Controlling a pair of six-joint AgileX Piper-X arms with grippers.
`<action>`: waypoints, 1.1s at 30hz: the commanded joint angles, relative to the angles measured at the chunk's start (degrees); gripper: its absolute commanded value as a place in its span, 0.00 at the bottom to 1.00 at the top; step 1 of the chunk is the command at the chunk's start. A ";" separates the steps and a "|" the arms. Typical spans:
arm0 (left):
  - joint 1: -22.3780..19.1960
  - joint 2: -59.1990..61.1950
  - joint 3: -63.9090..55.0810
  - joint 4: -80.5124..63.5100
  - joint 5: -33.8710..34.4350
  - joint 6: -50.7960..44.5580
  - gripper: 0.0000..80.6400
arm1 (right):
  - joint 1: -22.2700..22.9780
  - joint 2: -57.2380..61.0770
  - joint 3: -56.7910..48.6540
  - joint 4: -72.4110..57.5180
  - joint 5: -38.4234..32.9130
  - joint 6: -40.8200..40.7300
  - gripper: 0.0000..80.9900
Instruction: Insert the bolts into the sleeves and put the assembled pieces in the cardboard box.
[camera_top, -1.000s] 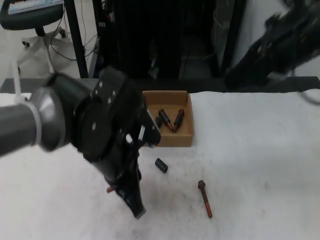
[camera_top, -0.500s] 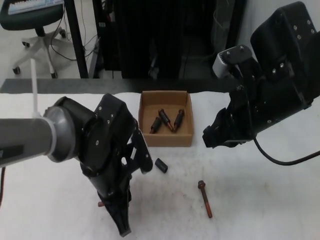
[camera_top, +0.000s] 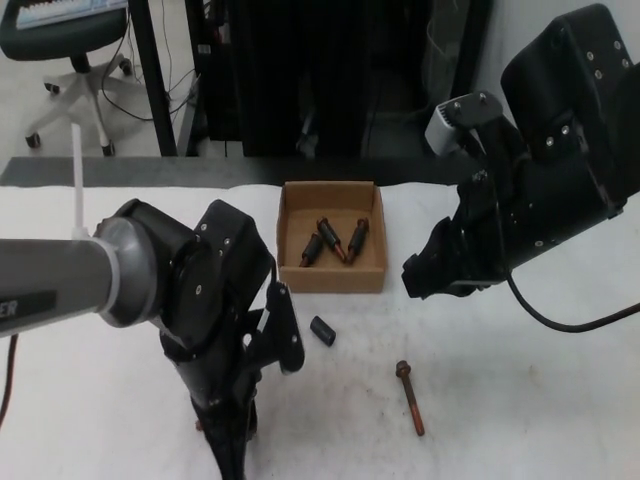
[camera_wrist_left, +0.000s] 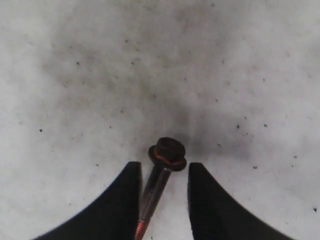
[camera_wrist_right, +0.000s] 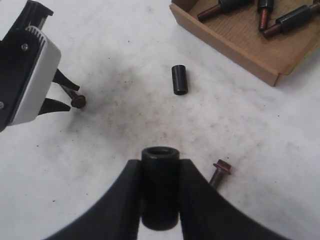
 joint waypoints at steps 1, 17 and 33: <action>0.18 -0.17 0.13 3.07 -2.47 2.29 0.40 | 0.02 -0.24 -0.09 -0.24 -1.86 -1.59 0.01; 0.18 -0.17 0.13 0.20 0.55 10.25 0.40 | 0.02 -0.24 -0.09 -0.24 -1.88 -2.77 0.01; 3.14 2.47 0.19 0.96 0.89 16.64 0.40 | 0.02 -0.24 -0.09 1.00 -1.88 -4.14 0.01</action>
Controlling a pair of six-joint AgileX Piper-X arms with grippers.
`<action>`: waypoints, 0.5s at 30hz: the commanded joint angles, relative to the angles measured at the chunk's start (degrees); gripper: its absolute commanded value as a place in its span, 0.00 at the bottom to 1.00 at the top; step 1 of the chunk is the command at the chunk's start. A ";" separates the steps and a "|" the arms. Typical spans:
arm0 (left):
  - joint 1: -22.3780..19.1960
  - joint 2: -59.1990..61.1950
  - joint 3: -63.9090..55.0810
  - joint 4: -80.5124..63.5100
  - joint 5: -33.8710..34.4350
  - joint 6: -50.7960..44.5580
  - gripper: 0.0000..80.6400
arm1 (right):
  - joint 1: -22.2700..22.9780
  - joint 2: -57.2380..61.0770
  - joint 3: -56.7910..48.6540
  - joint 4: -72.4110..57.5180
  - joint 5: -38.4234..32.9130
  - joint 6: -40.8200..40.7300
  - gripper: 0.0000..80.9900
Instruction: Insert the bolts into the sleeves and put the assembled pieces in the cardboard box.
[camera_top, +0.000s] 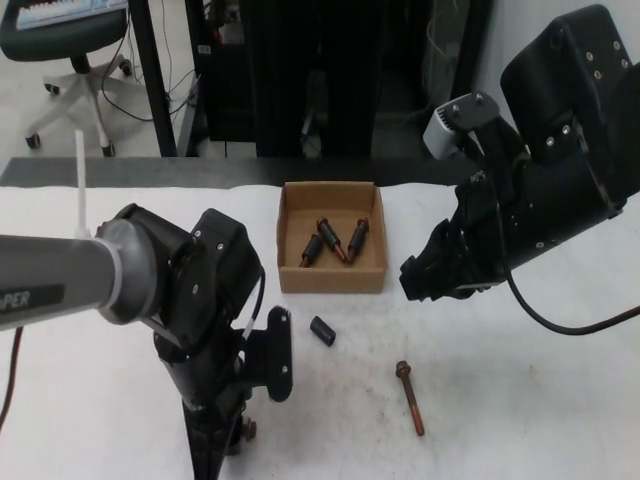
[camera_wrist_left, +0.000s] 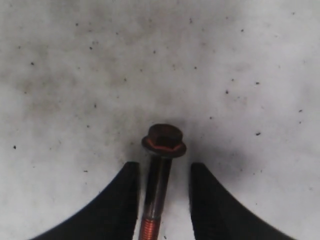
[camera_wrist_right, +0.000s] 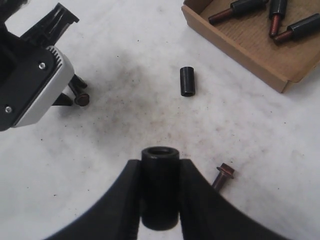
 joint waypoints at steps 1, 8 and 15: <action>0.86 0.18 0.14 0.00 -0.55 0.99 0.40 | 0.02 -0.24 -0.09 0.63 -0.62 -0.66 0.01; 0.92 0.18 0.14 -0.38 0.88 0.99 0.40 | 0.02 -0.24 -0.09 0.61 -0.62 -0.86 0.01; 0.92 0.18 0.14 -0.38 2.50 0.99 0.40 | 0.02 -0.24 -0.09 0.61 -0.62 -0.86 0.01</action>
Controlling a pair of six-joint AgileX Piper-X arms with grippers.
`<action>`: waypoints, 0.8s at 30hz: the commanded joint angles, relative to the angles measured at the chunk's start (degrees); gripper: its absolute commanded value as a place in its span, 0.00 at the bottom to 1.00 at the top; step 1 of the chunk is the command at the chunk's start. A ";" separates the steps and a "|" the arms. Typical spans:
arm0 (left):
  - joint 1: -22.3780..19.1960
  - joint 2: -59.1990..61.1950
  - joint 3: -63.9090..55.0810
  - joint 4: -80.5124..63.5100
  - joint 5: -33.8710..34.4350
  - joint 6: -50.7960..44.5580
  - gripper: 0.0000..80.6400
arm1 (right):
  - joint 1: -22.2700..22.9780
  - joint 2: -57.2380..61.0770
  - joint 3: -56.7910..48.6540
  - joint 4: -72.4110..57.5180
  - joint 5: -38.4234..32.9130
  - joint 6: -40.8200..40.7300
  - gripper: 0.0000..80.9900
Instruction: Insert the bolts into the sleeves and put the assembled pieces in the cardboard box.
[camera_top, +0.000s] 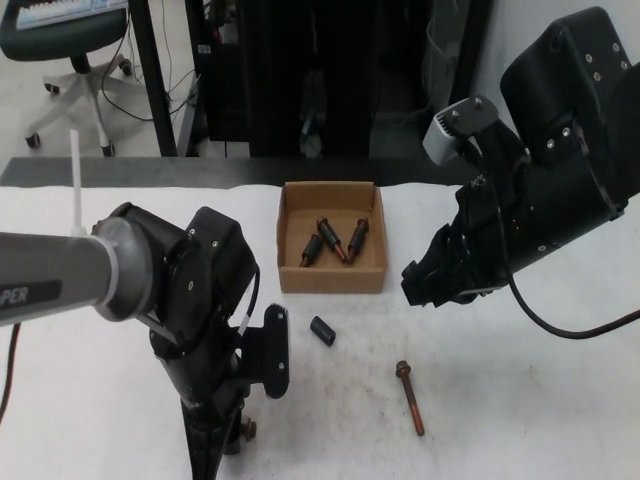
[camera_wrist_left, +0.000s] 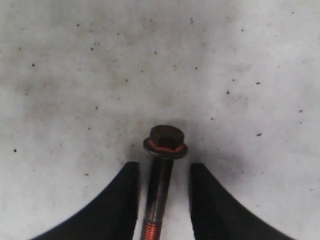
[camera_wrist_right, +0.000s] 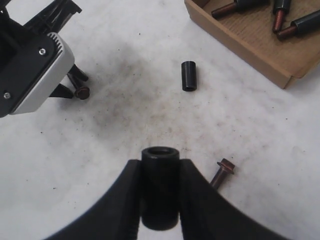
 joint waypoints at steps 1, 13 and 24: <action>0.19 0.06 0.14 -0.26 0.78 0.04 0.40 | 0.02 -0.24 -0.09 -0.19 -0.62 -0.52 0.01; 0.19 0.06 0.14 -0.41 1.00 0.04 0.40 | 0.02 -0.24 -0.09 -0.19 -0.62 -0.52 0.01; 0.19 0.06 0.14 -1.15 1.00 0.04 0.40 | 0.02 -0.24 -0.09 -0.19 -0.62 -0.52 0.01</action>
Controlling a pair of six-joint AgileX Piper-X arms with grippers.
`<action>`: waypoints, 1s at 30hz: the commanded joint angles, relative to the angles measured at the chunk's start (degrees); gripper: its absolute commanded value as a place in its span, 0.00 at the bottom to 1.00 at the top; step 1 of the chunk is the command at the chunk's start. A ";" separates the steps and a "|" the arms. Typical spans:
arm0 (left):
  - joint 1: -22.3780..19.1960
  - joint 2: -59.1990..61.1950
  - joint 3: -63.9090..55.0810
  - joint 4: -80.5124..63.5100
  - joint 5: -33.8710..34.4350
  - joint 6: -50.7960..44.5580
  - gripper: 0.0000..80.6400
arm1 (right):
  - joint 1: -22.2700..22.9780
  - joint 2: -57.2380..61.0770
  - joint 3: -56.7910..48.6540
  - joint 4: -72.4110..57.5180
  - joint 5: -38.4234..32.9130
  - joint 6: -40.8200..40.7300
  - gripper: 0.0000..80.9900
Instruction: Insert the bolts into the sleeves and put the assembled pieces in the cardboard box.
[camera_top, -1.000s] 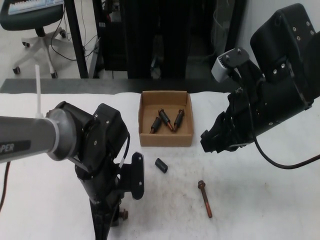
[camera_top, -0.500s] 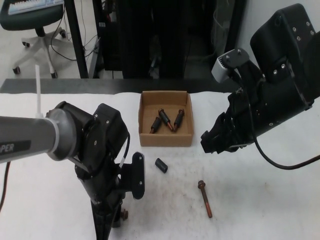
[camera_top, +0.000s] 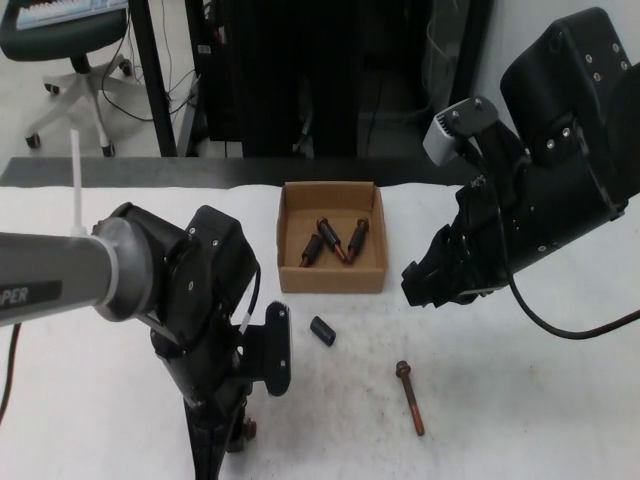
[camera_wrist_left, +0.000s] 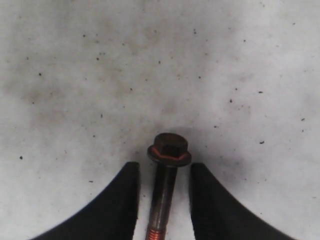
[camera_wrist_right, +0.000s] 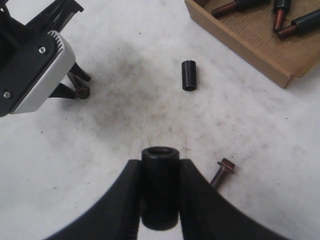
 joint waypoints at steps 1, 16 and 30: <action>0.19 0.06 0.14 -0.27 0.41 0.04 0.40 | 0.02 -0.24 -0.09 -0.19 -0.62 -0.52 0.01; -0.15 0.06 0.14 -1.61 5.40 0.04 0.04 | 0.02 -0.24 -0.09 -0.19 -0.62 -0.70 0.01; -0.15 0.06 0.14 -0.55 -0.06 0.04 0.10 | 0.02 -0.24 -0.09 -0.19 -0.62 -1.15 0.01</action>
